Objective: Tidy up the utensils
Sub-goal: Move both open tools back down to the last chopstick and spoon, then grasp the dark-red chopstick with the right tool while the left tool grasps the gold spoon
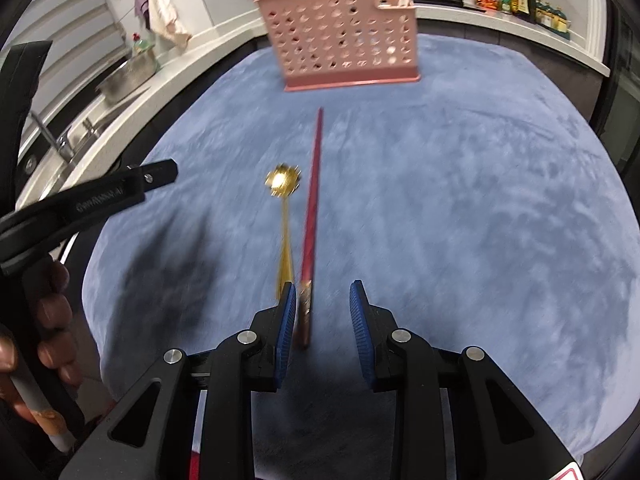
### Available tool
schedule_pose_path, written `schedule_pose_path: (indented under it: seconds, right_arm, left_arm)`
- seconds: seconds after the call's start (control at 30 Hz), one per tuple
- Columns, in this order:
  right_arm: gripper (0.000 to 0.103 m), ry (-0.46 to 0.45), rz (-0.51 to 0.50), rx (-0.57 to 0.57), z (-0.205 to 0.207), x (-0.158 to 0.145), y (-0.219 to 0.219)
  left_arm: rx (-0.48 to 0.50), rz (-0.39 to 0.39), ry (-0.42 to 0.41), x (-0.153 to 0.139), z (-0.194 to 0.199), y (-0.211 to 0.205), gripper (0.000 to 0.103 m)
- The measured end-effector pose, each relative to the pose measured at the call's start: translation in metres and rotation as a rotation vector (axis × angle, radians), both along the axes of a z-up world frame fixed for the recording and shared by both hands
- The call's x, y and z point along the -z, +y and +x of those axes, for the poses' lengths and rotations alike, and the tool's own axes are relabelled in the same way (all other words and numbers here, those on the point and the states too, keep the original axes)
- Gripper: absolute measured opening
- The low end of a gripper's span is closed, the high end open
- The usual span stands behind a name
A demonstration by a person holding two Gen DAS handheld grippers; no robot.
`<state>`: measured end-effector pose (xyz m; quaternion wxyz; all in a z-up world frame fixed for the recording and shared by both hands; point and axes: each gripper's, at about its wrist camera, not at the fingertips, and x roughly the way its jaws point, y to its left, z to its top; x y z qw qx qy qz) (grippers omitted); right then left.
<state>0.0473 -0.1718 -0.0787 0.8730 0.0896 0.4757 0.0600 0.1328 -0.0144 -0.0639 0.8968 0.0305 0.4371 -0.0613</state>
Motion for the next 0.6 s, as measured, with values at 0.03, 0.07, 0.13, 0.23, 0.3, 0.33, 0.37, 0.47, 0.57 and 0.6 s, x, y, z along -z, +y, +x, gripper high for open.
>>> schedule_pose_path:
  seconds: [0.03, 0.07, 0.13, 0.23, 0.3, 0.33, 0.37, 0.47, 0.57, 0.6]
  right_arm:
    - [0.028, -0.001, -0.005, -0.003, -0.001, 0.001, 0.002]
    - [0.027, -0.001, -0.008, -0.004, -0.001, 0.001, 0.003]
    - [0.025, 0.003, -0.012, -0.005, -0.001, 0.003, 0.005]
    - [0.022, 0.012, -0.014, -0.007, -0.001, 0.007, 0.007]
    - [0.019, 0.018, -0.015, -0.009, 0.0, 0.009, 0.009]
    - [0.019, 0.021, -0.016, -0.011, 0.001, 0.01, 0.009]
    - [0.018, 0.024, -0.019, -0.012, 0.001, 0.011, 0.009]
    - [0.016, 0.03, -0.024, -0.015, 0.003, 0.013, 0.01]
    - [0.014, 0.033, -0.024, -0.012, 0.003, 0.014, 0.009]
    - [0.012, 0.034, -0.024, -0.011, 0.004, 0.014, 0.009]
  left_arm:
    - [0.0, -0.001, 0.007, 0.002, -0.002, 0.0, 0.038]
    - [0.0, 0.0, 0.014, 0.004, -0.004, 0.001, 0.038]
    - [0.0, 0.006, 0.027, 0.008, -0.007, 0.002, 0.038]
    - [0.0, 0.006, 0.045, 0.013, -0.01, 0.004, 0.038]
    - [0.0, 0.001, 0.055, 0.016, -0.011, 0.004, 0.038]
    - [0.0, -0.001, 0.06, 0.017, -0.011, 0.004, 0.038]
    - [0.0, -0.003, 0.061, 0.018, -0.012, 0.004, 0.038]
    - [0.009, -0.004, 0.066, 0.019, -0.013, 0.002, 0.038]
    - [0.017, -0.004, 0.072, 0.021, -0.013, 0.0, 0.038]
    - [0.019, -0.003, 0.075, 0.022, -0.014, -0.001, 0.039]
